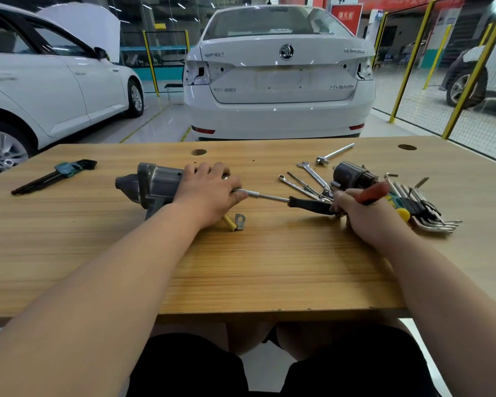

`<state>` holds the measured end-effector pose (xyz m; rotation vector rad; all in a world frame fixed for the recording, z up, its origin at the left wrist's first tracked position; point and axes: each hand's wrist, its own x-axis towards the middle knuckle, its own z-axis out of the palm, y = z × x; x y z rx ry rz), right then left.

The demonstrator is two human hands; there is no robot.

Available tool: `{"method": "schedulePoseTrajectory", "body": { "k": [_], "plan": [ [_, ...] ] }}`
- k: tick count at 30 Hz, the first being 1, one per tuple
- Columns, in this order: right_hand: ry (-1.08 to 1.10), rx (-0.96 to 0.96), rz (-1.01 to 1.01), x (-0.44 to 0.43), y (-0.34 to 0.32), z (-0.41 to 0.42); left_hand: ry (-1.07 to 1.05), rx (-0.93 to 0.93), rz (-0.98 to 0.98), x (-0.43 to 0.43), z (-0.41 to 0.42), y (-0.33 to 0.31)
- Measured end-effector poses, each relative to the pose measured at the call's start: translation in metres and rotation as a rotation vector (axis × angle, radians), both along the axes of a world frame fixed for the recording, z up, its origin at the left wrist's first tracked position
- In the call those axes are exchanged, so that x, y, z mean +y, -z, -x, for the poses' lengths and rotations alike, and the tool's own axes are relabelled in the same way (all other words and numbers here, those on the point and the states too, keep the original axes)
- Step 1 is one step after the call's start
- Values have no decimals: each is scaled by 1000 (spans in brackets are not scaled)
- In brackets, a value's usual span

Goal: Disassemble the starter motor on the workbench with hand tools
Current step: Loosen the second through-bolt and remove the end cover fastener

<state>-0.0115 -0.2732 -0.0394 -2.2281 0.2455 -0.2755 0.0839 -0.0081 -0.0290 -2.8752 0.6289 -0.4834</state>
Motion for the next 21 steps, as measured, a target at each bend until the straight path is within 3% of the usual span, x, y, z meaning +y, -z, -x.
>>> {"method": "schedulePoseTrajectory", "body": {
  "k": [4,12,21],
  "plan": [
    [-50,18,26,-5,2,2,-5,2,-2,0,0,0],
    [95,115,45,-4,-4,-7,1,-18,8,1,-2,2],
    [137,75,-67,-10,-1,-11,1,-13,-2,0,-2,2]
  ]
}}
